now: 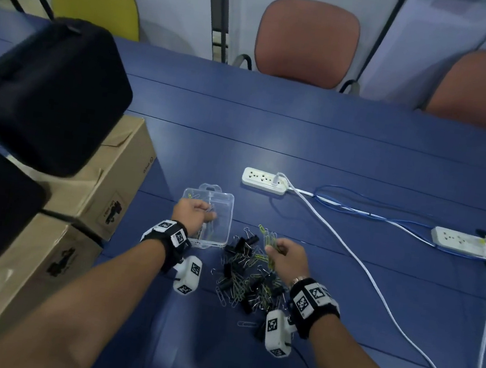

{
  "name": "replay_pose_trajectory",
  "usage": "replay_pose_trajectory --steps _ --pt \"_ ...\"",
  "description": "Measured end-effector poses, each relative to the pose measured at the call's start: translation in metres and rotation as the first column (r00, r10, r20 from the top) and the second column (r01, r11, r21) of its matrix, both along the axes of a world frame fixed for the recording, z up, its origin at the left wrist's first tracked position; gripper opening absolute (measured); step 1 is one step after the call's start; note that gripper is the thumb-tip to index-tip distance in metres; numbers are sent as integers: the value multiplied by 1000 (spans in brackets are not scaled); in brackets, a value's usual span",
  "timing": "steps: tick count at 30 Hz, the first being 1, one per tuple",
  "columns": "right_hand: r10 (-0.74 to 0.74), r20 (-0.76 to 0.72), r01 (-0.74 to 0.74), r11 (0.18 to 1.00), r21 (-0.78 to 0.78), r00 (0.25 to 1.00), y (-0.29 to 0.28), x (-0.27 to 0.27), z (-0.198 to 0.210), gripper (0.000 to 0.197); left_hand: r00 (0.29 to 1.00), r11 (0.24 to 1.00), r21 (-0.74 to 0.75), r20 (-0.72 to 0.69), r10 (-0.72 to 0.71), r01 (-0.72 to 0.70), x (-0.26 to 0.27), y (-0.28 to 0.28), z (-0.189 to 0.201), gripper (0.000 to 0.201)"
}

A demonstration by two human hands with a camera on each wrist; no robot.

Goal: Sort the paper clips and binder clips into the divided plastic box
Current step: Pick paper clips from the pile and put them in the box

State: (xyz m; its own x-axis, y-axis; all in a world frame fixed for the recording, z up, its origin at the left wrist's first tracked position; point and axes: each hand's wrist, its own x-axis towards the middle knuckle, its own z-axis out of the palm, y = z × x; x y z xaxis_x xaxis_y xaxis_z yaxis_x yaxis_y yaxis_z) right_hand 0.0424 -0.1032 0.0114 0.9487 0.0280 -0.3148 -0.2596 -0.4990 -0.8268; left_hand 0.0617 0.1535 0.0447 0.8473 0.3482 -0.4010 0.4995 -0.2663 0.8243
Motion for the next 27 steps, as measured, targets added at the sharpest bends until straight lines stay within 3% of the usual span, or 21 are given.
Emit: replay_pose_trajectory --steps 5,9,12,15,18,20,24,27 --pt "17 -8 -16 999 48 1000 34 6 5 8 984 985 78 -77 159 -153 15 36 -12 13" --pt "43 -29 -42 997 58 999 58 12 8 6 976 974 206 -168 135 -99 22 50 -19 20" --pt "66 -57 -63 996 62 996 81 18 10 7 958 950 300 -286 -3 92 25 54 -19 19" --pt "87 -82 -83 995 57 993 109 29 15 15 915 866 371 -348 -205 335 26 53 -8 26" --pt "58 -143 -54 998 35 988 137 47 14 25 902 832 378 -310 -300 407 27 60 -11 18" --pt "34 -195 -34 999 5 980 156 61 8 27 924 858 359 -239 -297 369 24 68 -15 10" --pt "44 -260 -59 997 -50 965 192 82 -5 21 987 925 345 -54 -151 161 17 85 -23 22" --pt "46 -284 -86 987 -132 958 211 90 -7 21 997 945 318 -24 -79 82 11 97 -27 15"
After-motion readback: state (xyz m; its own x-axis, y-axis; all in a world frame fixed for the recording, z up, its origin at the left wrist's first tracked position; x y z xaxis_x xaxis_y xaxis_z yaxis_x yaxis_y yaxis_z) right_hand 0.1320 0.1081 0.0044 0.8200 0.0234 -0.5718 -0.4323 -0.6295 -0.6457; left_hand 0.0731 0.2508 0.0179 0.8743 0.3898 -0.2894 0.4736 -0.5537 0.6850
